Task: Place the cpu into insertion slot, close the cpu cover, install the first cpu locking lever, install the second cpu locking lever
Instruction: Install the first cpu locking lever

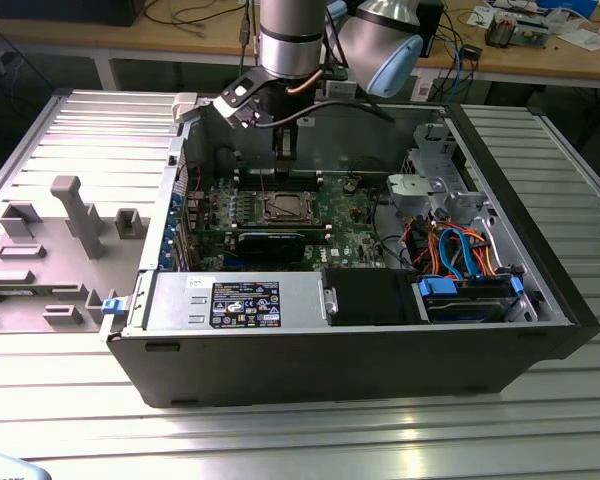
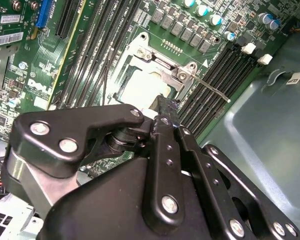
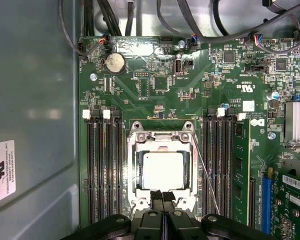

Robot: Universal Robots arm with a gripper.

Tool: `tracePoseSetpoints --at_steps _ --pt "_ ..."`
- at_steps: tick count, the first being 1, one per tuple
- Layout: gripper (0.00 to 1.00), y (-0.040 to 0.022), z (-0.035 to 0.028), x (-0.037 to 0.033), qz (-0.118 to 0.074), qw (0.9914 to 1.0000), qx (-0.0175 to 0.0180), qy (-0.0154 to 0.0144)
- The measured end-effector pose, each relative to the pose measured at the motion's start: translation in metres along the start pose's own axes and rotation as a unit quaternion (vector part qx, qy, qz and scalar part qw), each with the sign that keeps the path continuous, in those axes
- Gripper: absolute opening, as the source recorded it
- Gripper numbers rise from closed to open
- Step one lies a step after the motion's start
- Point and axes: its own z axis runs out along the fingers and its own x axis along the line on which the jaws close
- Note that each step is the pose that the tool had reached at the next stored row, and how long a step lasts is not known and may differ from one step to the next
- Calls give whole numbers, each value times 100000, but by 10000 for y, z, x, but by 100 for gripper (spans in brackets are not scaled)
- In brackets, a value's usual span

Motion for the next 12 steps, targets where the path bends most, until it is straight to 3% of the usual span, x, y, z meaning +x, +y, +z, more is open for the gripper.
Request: tracePoseSetpoints --at_steps 12 --pt "11 0 0 0 -2278 99974 -71 -38"
